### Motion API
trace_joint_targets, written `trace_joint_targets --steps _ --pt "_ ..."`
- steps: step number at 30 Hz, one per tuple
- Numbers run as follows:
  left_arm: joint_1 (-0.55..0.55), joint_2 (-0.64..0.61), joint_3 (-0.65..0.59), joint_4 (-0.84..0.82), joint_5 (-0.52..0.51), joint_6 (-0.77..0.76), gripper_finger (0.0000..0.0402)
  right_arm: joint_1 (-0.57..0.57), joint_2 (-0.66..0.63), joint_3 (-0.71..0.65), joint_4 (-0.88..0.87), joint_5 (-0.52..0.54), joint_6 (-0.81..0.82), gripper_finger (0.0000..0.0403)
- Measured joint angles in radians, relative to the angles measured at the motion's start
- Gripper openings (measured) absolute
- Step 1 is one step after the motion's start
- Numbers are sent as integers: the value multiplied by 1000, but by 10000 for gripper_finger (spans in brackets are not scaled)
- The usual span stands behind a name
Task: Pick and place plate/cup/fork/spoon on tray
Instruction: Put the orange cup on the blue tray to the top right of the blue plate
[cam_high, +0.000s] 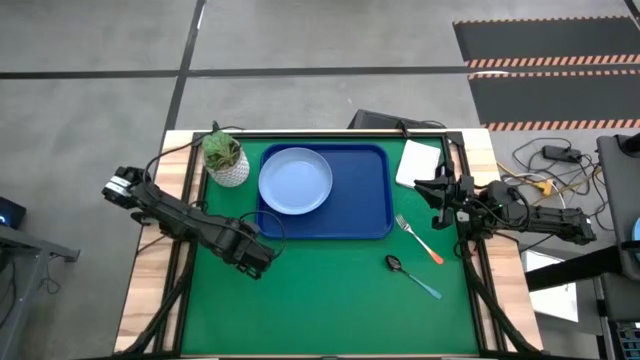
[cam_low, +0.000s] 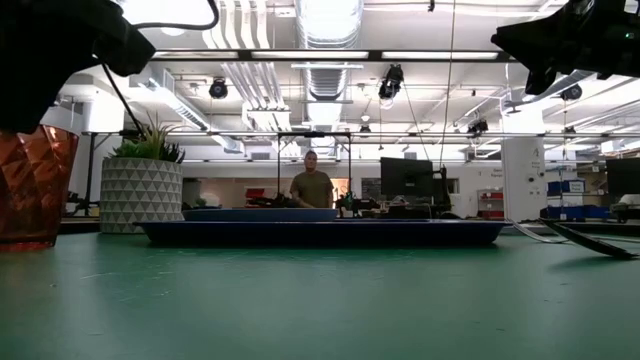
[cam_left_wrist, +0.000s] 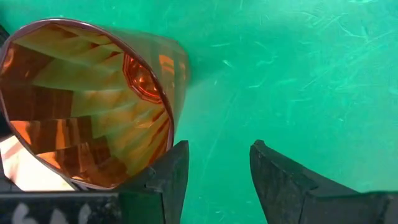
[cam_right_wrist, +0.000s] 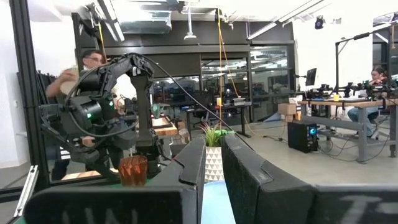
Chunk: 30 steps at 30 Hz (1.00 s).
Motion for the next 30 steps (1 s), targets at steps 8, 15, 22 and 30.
trace_joint_targets --steps 8,15,22,30 --pt "0 0 33 -1 37 0 151 0 0 0 0 0 0 43" --pt "-1 0 64 -46 48 0 151 0 0 0 0 0 -2 43" --pt "-1 -12 64 -131 50 0 151 0 0 0 -4 0 0 43" --pt "0 -40 24 -134 -50 33 150 0 0 0 -5 0 -2 43"
